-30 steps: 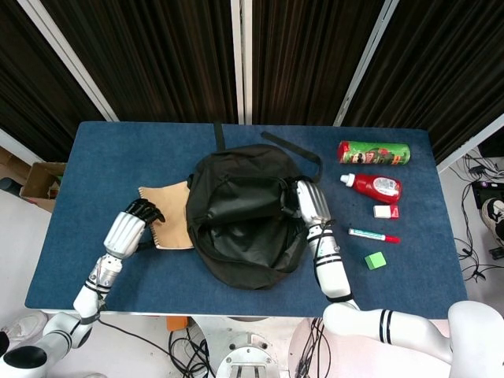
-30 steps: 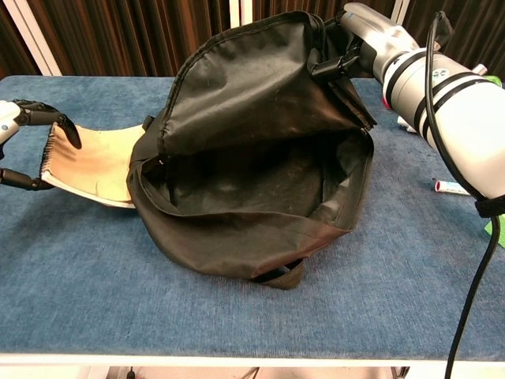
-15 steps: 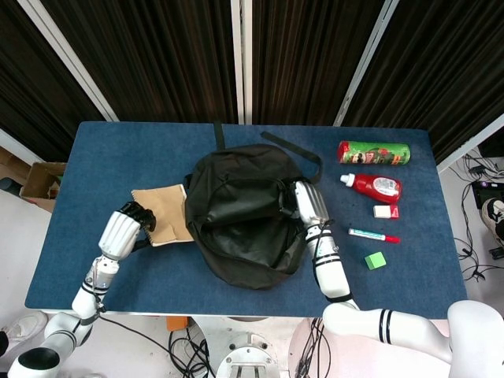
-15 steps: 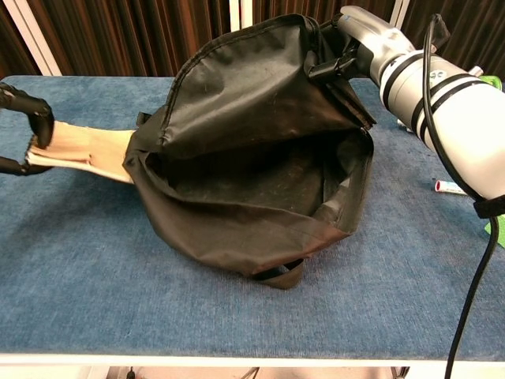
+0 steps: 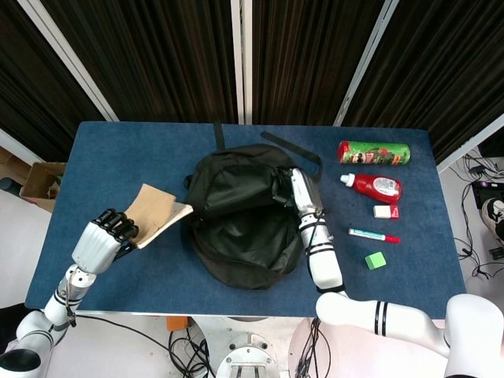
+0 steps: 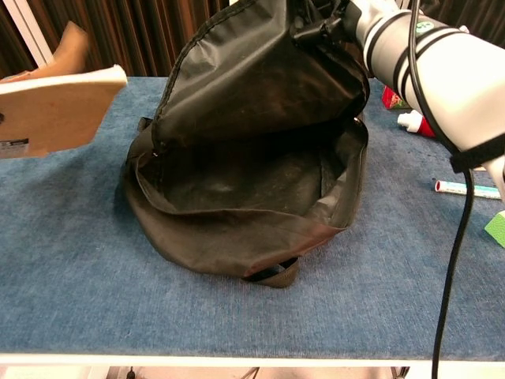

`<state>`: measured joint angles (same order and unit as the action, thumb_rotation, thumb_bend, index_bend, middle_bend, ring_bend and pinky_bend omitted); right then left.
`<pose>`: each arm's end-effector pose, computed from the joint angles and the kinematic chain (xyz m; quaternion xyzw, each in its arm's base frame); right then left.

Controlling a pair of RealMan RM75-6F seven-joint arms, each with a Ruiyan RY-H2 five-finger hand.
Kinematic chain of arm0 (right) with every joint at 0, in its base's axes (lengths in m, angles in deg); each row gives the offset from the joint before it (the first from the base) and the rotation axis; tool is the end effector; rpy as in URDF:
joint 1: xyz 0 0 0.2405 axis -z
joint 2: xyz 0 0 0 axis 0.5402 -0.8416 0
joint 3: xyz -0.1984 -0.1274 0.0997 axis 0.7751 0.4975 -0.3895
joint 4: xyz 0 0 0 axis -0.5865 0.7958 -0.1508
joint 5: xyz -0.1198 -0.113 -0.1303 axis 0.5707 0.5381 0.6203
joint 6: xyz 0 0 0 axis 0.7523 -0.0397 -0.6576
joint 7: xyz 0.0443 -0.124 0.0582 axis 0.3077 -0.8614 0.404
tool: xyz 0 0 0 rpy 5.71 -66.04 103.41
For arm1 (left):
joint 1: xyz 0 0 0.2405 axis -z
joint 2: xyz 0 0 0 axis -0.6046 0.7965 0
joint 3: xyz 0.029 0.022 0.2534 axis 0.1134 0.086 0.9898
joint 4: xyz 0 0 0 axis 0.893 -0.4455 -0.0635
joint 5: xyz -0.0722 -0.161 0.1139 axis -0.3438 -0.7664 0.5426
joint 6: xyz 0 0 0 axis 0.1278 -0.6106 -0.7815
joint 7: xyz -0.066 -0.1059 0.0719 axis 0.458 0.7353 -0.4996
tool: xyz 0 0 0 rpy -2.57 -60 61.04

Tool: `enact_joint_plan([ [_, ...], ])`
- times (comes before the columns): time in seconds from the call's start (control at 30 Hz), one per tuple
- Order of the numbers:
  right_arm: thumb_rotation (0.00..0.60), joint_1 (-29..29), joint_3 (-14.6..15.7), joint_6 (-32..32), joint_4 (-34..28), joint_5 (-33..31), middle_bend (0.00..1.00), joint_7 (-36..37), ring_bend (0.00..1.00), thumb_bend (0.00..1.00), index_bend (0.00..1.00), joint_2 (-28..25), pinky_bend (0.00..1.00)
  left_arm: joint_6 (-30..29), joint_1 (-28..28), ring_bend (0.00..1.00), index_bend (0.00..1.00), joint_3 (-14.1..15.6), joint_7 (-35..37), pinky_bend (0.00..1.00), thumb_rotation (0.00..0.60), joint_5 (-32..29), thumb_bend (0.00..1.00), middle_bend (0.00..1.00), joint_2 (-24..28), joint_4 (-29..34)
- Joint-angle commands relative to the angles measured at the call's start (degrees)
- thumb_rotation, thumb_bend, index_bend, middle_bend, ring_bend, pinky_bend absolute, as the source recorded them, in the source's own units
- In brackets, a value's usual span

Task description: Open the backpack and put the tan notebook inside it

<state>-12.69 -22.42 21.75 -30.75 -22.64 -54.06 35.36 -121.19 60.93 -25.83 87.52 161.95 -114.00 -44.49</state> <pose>-0.0432 -0.3620 -0.0094 0.4641 -0.6038 0.5632 0.3206 -0.2760 0.2629 0.0662 -0.6586 -0.0561 -0.5969 0.4547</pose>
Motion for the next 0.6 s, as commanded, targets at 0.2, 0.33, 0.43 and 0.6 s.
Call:
enact_joint_plan([
  [0.2,0.600,-1.8,-1.3,0.5,0.7,-1.7,0.53,1.2,0.41,0.63,0.65,1.0,0.23,-3.5,1.3,0.58,0.75,2.2,-4.3,0.58,0.600,3.7,0.31,0.71,1.8,6.7],
  [0.33,0.600,-2.5,-1.8,0.2,0.9,-2.0,0.53,1.5,0.41,0.63,0.65,1.3,0.23,-4.7,3.4,0.59,0.75,3.6,-8.2,0.59,0.600,6.9,0.31,0.72,0.7,8.8],
  [0.43,0.600,-3.3,-2.4,-0.1,1.2,-2.4,0.53,1.5,0.41,0.63,0.65,1.5,0.23,-5.6,5.0,0.59,0.75,4.5,-11.0,0.60,0.600,9.3,0.31,0.72,0.0,10.4],
  [0.6,0.600,-4.4,-3.1,-0.3,1.9,-3.2,0.53,1.7,0.41,0.63,0.64,2.2,0.23,-6.3,7.7,0.59,0.75,5.0,-15.0,0.60,0.600,12.4,0.32,0.72,-0.5,12.8],
])
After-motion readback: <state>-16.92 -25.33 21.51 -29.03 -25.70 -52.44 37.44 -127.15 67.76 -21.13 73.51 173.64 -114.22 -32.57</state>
